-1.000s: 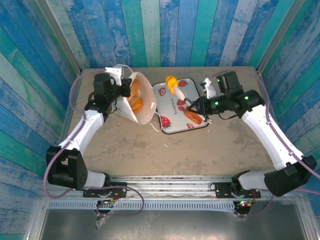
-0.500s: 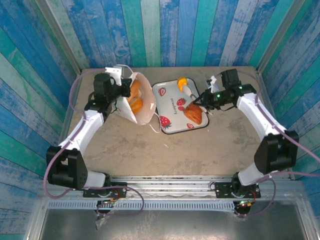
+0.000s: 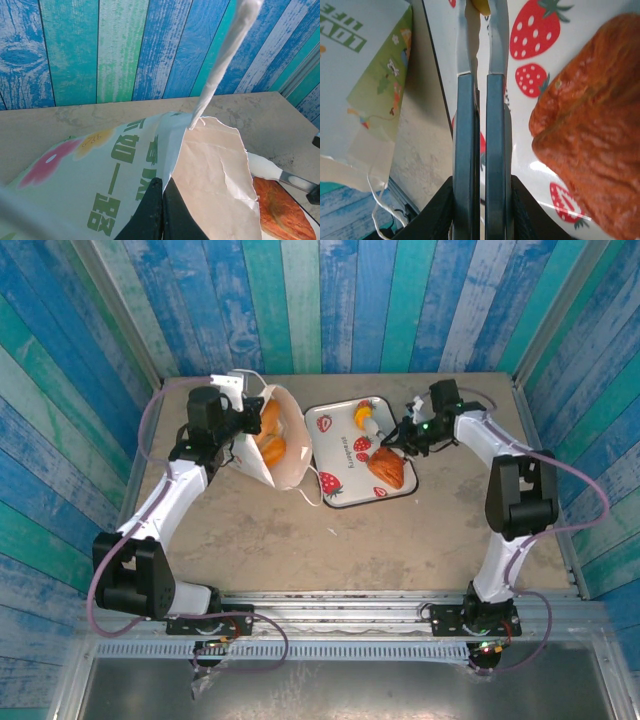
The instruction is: Take the fake bread out of the paper bag
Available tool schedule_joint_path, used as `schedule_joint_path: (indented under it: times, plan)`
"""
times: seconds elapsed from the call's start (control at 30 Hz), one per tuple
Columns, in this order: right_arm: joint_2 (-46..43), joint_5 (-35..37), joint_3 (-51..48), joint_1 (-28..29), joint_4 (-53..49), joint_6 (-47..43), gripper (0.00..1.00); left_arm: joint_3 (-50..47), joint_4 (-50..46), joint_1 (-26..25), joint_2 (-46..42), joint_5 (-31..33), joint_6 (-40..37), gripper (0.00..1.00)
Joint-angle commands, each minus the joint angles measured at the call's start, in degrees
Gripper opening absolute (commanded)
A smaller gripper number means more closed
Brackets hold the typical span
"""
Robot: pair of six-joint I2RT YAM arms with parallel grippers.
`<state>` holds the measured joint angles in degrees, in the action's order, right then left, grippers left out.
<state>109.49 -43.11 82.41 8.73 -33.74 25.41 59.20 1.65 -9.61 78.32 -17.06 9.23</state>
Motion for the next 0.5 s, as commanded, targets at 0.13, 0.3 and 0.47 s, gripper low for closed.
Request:
schedule_joint_path:
  times: [0.13, 0.3, 0.47]
  plan:
    - [5.58, -4.25, 5.92, -1.15, 2.89, 1.27, 0.06, 1.62, 1.78, -0.06, -0.26, -1.17, -0.06, 0.0]
    - [7.36, -4.98, 6.91, -1.86, 3.72, 2.82, 0.12, 1.8, 1.85, -0.06, 0.14, -1.47, -0.01, 0.0]
    - [5.98, -5.58, 4.48, -2.66, 6.16, 4.32, 0.22, 1.8, 1.78, -0.06, 0.01, -1.52, 0.07, 0.0]
